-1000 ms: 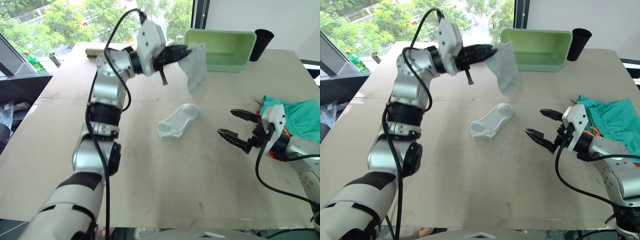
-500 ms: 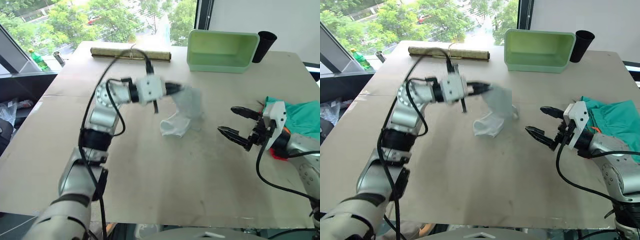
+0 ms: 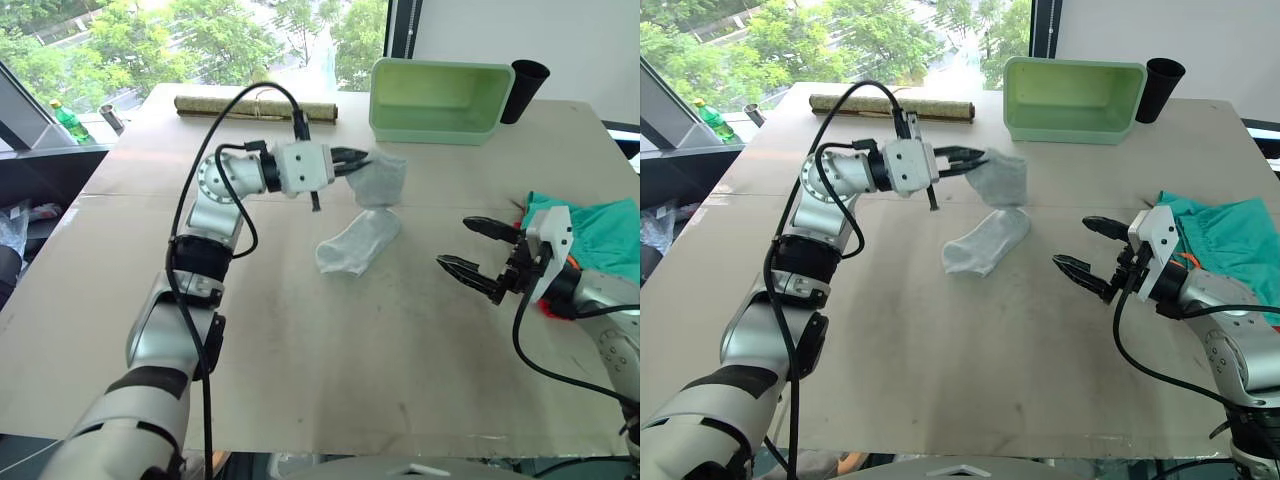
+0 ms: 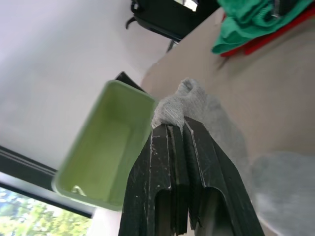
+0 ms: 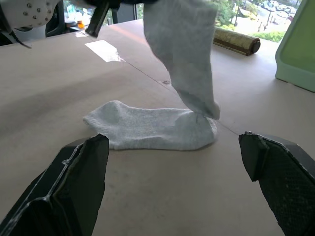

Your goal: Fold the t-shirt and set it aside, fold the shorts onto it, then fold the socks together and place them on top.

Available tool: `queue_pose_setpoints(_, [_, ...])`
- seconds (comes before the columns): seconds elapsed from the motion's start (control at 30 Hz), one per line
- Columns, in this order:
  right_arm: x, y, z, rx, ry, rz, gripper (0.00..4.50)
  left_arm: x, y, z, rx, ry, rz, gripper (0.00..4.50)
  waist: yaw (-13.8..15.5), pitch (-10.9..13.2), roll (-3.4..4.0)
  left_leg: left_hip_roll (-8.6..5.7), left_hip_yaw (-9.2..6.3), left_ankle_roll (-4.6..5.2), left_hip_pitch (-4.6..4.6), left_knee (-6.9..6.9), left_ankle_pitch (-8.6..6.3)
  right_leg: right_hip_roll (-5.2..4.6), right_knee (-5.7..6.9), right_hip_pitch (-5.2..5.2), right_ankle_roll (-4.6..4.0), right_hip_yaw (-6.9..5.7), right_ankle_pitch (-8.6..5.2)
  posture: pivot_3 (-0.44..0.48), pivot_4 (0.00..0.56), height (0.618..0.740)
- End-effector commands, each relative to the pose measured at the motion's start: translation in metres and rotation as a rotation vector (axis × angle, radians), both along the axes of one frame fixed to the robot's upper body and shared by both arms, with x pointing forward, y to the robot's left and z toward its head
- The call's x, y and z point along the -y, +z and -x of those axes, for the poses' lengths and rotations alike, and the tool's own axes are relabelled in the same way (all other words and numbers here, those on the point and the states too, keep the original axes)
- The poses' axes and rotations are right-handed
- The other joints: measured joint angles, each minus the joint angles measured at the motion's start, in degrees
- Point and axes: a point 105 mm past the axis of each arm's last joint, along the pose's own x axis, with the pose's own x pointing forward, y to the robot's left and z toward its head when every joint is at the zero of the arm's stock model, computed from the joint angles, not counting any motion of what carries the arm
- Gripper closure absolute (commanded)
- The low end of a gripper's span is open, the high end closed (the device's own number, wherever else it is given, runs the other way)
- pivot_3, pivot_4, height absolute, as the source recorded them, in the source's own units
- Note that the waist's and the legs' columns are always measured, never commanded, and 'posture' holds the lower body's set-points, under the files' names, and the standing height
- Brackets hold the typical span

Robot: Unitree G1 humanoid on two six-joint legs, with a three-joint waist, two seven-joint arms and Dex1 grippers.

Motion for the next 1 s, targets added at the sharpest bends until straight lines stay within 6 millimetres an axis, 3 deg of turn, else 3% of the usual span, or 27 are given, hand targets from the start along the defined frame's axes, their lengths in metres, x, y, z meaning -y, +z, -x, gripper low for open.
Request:
queue_pose_setpoints(0.03, [0.002,0.014,0.004,0.063,-0.001,0.006,0.00,-0.007,0.003,0.013,-0.005,-0.050,-0.023,4.44,-0.1,0.0,0.00,0.01,0.00,0.00,0.01,0.00,0.00,0.00,0.02,0.00,0.00,0.00,0.00,0.000,0.150,0.740])
queue_pose_setpoints(0.2, [0.001,0.014,0.003,0.062,0.001,0.007,0.00,-0.017,-0.017,0.024,-0.033,-0.072,-0.117,4.44,0.1,0.0,0.01,0.00,-0.02,0.01,0.02,0.00,0.00,-0.01,0.03,0.01,-0.01,-0.01,0.00,0.000,0.150,0.740])
queue_pose_setpoints(0.33, [0.000,0.015,0.000,0.062,0.016,0.017,0.00,-0.030,-0.047,0.034,-0.102,-0.089,-0.254,4.44,0.1,0.0,0.02,0.00,-0.01,0.01,0.01,0.00,-0.01,-0.01,0.01,0.01,-0.01,-0.01,0.00,0.000,0.150,0.740])
queue_pose_setpoints(0.6, [-0.001,0.012,0.001,0.051,0.024,0.022,0.00,-0.044,-0.075,0.042,-0.162,-0.065,-0.281,4.44,0.1,0.0,0.05,-0.01,-0.01,0.26,0.01,0.01,-0.15,-0.08,0.01,0.01,-0.02,-0.01,0.00,0.000,0.150,0.740])
queue_pose_setpoints(0.63, [-0.001,0.012,0.002,0.050,0.025,0.022,0.00,-0.046,-0.078,0.042,-0.177,-0.056,-0.293,3.72,0.1,0.0,0.05,0.00,0.00,0.26,0.01,0.01,-0.16,-0.07,0.02,0.00,-0.02,-0.02,0.00,0.000,0.150,0.740])
queue_pose_setpoints(0.83, [-0.001,0.011,0.002,0.034,0.036,0.026,0.00,-0.056,-0.085,0.046,-0.240,-0.047,-0.304,1.35,0.1,0.0,0.05,0.02,-0.01,0.27,0.01,0.01,-0.16,-0.05,0.02,0.00,-0.02,-0.05,0.00,0.000,0.150,0.740])
queue_pose_setpoints(0.93, [-0.005,0.009,0.003,0.009,0.059,0.031,0.00,-0.059,-0.078,0.050,-0.331,-0.059,-0.245,0.11,0.0,0.0,0.05,0.02,-0.01,0.28,0.01,0.00,-0.17,-0.07,0.02,0.00,-0.02,-0.04,0.00,0.000,0.150,0.740])
queue_pose_setpoints(1.0, [-0.014,0.007,0.006,-0.009,0.098,0.033,0.00,-0.061,-0.064,0.047,-0.405,-0.053,-0.159,0.11,0.1,0.0,0.05,0.02,-0.01,0.28,0.01,0.01,-0.17,-0.09,0.02,-0.01,-0.02,-0.05,0.00,0.000,0.150,0.740])
